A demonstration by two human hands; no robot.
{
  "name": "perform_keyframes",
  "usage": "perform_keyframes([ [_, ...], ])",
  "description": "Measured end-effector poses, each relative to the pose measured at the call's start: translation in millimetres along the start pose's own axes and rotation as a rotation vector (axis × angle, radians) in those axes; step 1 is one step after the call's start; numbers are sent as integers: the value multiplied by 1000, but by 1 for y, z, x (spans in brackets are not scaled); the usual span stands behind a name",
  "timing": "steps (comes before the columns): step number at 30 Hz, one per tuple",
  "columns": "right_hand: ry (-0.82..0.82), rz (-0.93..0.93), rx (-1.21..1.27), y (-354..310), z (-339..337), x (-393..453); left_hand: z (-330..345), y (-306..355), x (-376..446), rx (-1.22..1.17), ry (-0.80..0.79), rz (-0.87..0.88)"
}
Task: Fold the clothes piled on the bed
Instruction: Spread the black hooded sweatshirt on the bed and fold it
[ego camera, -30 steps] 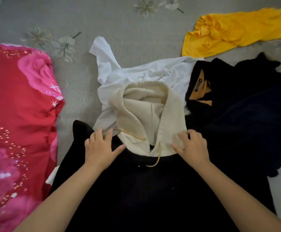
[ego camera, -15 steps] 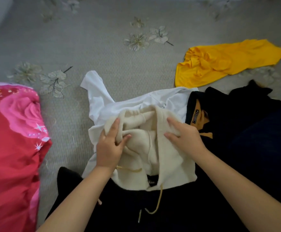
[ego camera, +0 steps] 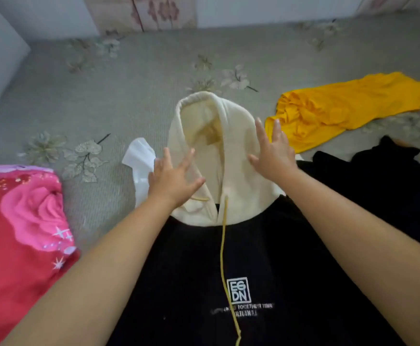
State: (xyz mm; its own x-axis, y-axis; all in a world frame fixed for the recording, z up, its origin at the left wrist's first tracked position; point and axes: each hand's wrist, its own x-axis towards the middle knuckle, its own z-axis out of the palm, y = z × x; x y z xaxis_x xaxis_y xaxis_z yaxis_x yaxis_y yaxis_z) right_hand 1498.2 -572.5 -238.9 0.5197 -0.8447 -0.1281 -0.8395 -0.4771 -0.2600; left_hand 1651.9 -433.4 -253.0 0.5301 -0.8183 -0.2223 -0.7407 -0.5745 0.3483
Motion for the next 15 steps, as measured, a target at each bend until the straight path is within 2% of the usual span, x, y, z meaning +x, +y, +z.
perform_keyframes([
  [1,-50,12,-26,10,15,-14,20,-9,-9,109,-101,-10],
  [3,-145,4,-109,33,42,-48,50,-22,-32,250,-181,-21],
  [4,-175,-3,-159,48,52,-68,61,-26,-44,297,-156,-17],
  [6,-133,-41,-172,69,59,-100,68,-37,-57,343,22,30],
  [8,-82,-47,-188,93,62,-134,82,-32,-68,335,185,195],
  [11,-31,79,-200,136,55,-184,110,-5,-92,281,215,376],
  [15,-70,422,-70,194,45,-240,151,47,-139,275,120,407],
])
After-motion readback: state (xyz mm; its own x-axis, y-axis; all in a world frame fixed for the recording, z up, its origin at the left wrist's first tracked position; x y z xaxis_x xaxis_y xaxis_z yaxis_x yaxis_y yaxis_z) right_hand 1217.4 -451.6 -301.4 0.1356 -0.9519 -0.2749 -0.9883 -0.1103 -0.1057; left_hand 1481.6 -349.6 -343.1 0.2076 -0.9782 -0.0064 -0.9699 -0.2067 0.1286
